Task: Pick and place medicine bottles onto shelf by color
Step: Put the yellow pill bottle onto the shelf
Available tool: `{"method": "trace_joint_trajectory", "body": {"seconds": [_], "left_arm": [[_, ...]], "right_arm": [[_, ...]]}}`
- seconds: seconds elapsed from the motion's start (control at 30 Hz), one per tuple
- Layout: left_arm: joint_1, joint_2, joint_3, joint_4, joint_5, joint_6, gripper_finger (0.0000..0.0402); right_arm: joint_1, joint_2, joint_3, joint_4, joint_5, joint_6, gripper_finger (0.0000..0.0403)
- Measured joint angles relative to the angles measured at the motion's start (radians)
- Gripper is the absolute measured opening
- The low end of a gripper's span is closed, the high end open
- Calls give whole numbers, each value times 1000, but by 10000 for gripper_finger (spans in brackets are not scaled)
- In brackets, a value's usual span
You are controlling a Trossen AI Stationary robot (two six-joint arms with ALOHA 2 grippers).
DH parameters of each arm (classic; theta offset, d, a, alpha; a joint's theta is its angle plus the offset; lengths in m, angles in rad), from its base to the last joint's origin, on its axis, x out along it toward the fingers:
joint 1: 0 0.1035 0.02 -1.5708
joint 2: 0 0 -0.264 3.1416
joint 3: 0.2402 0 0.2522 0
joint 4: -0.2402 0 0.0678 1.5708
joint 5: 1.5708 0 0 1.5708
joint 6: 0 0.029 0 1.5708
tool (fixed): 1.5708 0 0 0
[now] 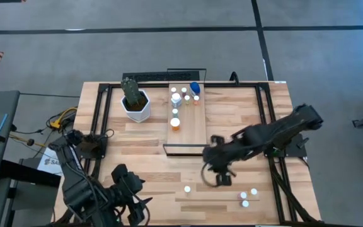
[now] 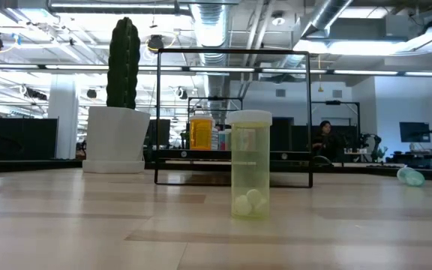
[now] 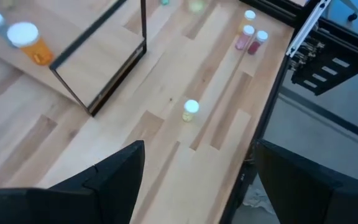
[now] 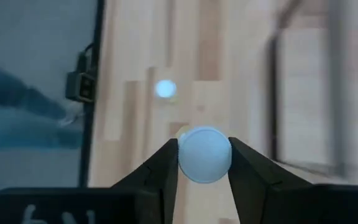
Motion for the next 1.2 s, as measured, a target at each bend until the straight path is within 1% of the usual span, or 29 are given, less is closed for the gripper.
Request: {"method": "trace_joint_trajectory", "body": {"seconds": [0.17,0.27,0.37,0.43,0.5,0.63,0.73,0.83,1.0,1.07,1.2], "left_arm": [[52,-25,0,0,3,72,286],[103,-44,0,0,1,100,286],[164,-51,0,0,-3,118,286],[209,-52,0,0,-4,120,286],[254,-52,0,0,-5,119,286],[327,-55,12,7,-5,101,286],[363,-58,12,22,-4,85,286],[384,-58,12,28,0,53,286],[407,-57,10,44,-19,25,286],[415,-57,10,41,-23,25,286],[440,-57,10,24,-26,49,286]], "right_arm": [[-53,-100,0,-83,148,-8,135],[-121,-136,0,-156,191,-37,135],[-221,-141,0,-219,215,-119,136],[-302,-138,-9,-220,217,-201,136],[-385,-128,-45,-151,215,-291,136],[-539,-98,-138,-2,159,-457,136],[-644,-53,-194,75,131,-521,136],[-714,16,-212,119,130,-527,136],[-778,130,-205,171,123,-507,136],[-788,168,-205,200,100,-505,136],[-796,226,-205,242,89,-505,136]]}}
